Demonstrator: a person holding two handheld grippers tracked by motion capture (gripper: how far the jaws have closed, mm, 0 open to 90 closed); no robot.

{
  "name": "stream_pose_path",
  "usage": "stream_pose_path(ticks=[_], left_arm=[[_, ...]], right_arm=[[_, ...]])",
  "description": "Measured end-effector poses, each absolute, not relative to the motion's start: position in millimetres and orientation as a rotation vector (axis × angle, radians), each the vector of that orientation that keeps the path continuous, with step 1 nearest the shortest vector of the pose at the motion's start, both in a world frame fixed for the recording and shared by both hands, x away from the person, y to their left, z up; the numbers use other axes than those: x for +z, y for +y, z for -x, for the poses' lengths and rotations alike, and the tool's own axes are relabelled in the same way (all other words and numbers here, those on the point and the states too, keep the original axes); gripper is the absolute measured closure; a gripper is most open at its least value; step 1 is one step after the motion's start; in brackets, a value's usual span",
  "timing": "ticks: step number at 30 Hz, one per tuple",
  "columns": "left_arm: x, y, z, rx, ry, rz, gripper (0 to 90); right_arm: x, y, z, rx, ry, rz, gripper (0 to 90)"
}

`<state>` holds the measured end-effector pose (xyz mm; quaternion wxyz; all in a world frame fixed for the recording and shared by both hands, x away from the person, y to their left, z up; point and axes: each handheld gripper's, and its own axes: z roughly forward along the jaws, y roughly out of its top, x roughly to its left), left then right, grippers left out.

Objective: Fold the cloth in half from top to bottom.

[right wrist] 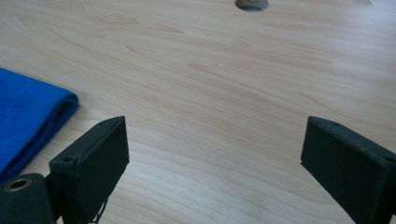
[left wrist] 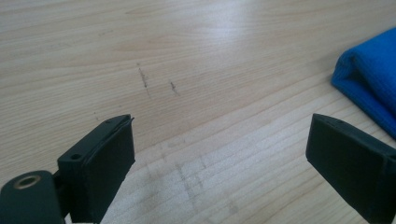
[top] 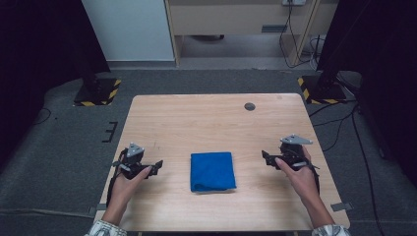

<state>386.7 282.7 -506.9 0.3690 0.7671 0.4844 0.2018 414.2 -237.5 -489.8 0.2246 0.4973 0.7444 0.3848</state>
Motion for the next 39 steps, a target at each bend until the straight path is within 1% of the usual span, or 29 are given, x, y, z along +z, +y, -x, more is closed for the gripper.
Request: stream_pose_path(ticks=[10, 20, 31, 36, 39], left_arm=[[-517.0, 277.8, -388.2, 0.492, 1.227, -2.041, 7.4], [-530.7, 284.8, -395.6, 0.508, 1.285, -2.066, 7.2], [-536.7, 284.9, -396.3, 0.535, 1.278, -2.062, 3.7], [-536.8, 284.5, -395.1, 0.536, 1.282, -2.062, 2.7], [-536.8, 284.1, -393.6, 0.540, 1.292, -2.059, 2.4]], right_arm=[[-511.4, -261.7, -411.8, 1.017, 2.049, -1.452, 8.2], [-531.5, -273.9, -417.8, 0.953, 2.032, -1.546, 8.6], [-539.3, -263.4, -422.0, 0.851, 2.022, -1.515, 6.0], [-539.3, -254.0, -411.6, 0.865, 2.055, -1.488, 5.7], [-539.3, -256.7, -404.0, 0.872, 2.069, -1.473, 5.7]])
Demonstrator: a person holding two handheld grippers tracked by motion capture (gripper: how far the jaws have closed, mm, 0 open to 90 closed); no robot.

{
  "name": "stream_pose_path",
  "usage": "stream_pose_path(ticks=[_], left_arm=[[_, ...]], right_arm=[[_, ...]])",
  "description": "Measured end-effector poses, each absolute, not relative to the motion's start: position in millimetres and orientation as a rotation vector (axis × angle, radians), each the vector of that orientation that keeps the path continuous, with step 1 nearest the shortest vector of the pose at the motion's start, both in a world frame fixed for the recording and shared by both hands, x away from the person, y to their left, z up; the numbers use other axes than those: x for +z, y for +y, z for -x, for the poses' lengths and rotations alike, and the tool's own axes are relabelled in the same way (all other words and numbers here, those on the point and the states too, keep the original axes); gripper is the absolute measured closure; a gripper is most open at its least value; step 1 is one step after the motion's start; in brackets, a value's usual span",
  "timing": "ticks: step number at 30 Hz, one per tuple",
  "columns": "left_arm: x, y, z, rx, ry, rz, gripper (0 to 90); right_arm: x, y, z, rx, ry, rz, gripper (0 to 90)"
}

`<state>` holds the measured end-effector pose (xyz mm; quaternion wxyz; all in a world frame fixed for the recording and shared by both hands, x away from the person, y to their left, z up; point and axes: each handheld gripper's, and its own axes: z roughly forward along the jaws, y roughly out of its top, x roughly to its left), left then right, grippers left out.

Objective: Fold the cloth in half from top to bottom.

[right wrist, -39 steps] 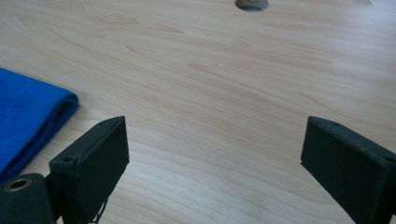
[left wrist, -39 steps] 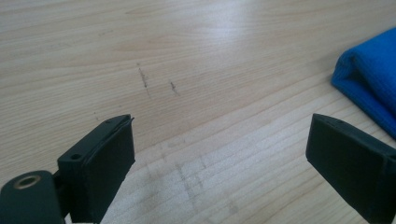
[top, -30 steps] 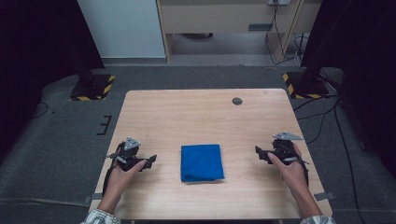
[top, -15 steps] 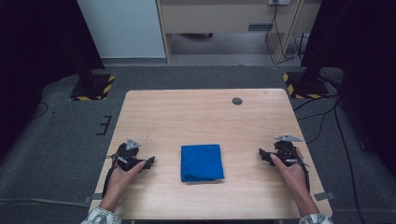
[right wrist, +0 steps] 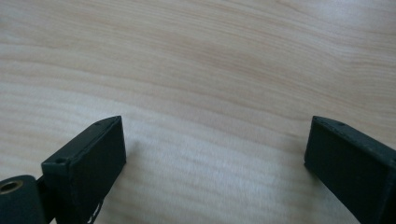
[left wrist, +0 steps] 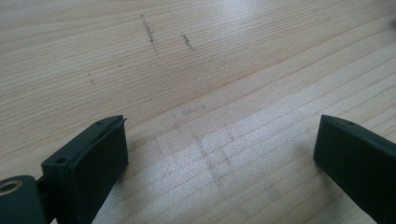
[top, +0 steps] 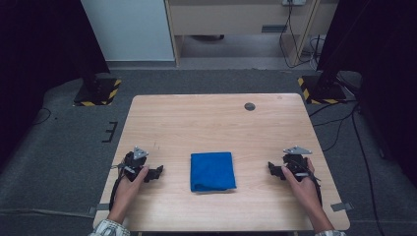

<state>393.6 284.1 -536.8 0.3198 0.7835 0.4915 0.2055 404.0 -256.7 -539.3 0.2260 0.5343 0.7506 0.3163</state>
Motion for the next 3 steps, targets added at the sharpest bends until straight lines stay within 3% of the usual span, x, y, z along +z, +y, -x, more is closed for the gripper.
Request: stream_pose_path(ticks=[3], left_arm=[[-536.9, 283.4, -392.1, 0.547, 1.307, -2.052, 2.3]], right_arm=[[-539.0, -259.1, -399.9, 0.871, 2.070, -1.476, 5.7]])
